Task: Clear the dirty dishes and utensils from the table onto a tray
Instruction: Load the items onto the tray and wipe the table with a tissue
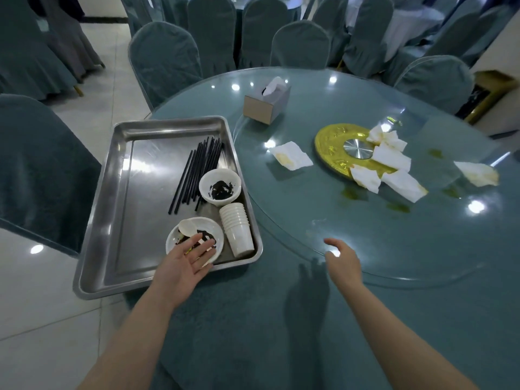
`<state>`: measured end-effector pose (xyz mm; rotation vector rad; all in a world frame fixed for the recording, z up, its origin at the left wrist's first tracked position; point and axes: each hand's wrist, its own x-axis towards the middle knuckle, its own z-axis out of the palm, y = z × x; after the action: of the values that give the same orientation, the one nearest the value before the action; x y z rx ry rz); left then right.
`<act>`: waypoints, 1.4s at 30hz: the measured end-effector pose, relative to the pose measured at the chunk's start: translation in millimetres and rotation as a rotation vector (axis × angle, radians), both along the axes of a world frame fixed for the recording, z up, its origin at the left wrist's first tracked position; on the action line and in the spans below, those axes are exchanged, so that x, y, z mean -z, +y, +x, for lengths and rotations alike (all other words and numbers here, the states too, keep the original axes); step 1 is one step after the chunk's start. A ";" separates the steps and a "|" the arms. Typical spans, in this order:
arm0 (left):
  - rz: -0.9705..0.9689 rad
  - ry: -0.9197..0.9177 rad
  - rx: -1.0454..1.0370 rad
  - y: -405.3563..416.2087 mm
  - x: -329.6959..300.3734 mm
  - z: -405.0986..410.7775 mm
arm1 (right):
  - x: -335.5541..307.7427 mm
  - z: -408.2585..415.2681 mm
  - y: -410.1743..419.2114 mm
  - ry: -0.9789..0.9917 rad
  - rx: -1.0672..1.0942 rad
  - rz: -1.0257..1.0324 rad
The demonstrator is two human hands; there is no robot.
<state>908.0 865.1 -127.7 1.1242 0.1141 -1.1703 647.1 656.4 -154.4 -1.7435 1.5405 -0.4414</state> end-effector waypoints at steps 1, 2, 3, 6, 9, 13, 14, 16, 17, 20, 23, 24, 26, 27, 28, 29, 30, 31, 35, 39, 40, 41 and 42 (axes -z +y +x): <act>-0.001 -0.007 0.014 -3.0 -1.2 -4.8 | 5.0 -21.1 -9.8 0.061 -0.002 -0.036; -0.003 -0.014 0.024 -6.0 -2.3 -9.2 | 8.8 -41.0 -20.8 0.131 -0.012 -0.059; -0.004 -0.020 0.029 -9.0 -3.5 -13.4 | 11.1 -59.7 -31.1 0.211 -0.028 -0.058; 0.004 -0.036 0.017 -18.7 -6.8 -23.6 | 14.6 -108.1 -53.4 0.436 -0.071 -0.002; 0.018 -0.063 0.024 -26.2 -8.7 -32.8 | 17.1 -138.4 -56.6 0.647 -0.154 0.013; 0.036 -0.090 0.046 -32.7 -11.6 -44.3 | 22.3 -142.9 -48.2 0.724 -0.226 -0.022; 0.040 -0.097 0.046 -33.7 -12.3 -46.7 | 21.7 -140.9 -46.1 0.722 -0.225 -0.039; 0.039 -0.115 0.054 -36.8 -13.7 -50.9 | 20.4 -135.8 -43.0 0.707 -0.225 -0.047; 0.041 -0.125 0.060 -38.7 -14.4 -52.9 | 19.8 -132.3 -41.6 0.698 -0.228 -0.039; 0.062 -0.163 0.095 -47.5 -16.6 -60.3 | 17.9 -114.9 -30.6 0.689 -0.260 -0.015; 0.070 -0.162 0.135 -59.2 -18.4 -69.8 | 20.1 -95.2 -13.7 0.677 -0.324 -0.024; 0.071 -0.156 0.147 -63.6 -19.1 -73.1 | 20.5 -89.4 -10.0 0.665 -0.357 -0.024; 0.075 -0.149 0.170 -72.7 -20.3 -79.8 | 17.6 -82.0 -8.8 0.601 -0.433 -0.028; 0.078 -0.149 0.179 -76.5 -20.5 -82.6 | 15.2 -81.7 -11.6 0.560 -0.463 -0.025; 0.082 -0.152 0.186 -80.3 -20.5 -85.2 | 12.9 -84.5 -16.0 0.540 -0.477 -0.018; 0.091 -0.158 0.193 -84.0 -20.2 -87.3 | 11.2 -91.0 -21.5 0.554 -0.470 -0.012; 0.104 -0.169 0.205 -87.9 -19.7 -89.5 | 10.3 -101.1 -28.1 0.600 -0.442 -0.008; 0.123 -0.185 0.223 -91.9 -19.3 -91.6 | 10.4 -113.9 -34.7 0.656 -0.402 0.001; 0.187 -0.280 0.305 -114.4 -15.4 -103.1 | 10.2 -138.3 -44.3 0.763 -0.468 0.019; 0.249 -0.429 0.394 -149.2 -9.2 -127.4 | 3.6 -116.3 -51.1 0.550 -0.515 0.006; 0.272 -0.517 0.424 -158.2 -6.4 -133.1 | 1.1 -117.7 -56.8 0.482 -0.468 0.008; 0.299 -0.630 0.462 -167.1 -3.3 -137.2 | -0.4 -122.5 -63.8 0.433 -0.418 -0.007; 0.325 -0.751 0.505 -176.6 0.2 -139.1 | -0.3 -129.9 -72.3 0.402 -0.370 -0.032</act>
<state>768.8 688.5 -127.9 1.8876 -0.6091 -1.1044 517.2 584.1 -154.0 -2.1808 1.4265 0.0772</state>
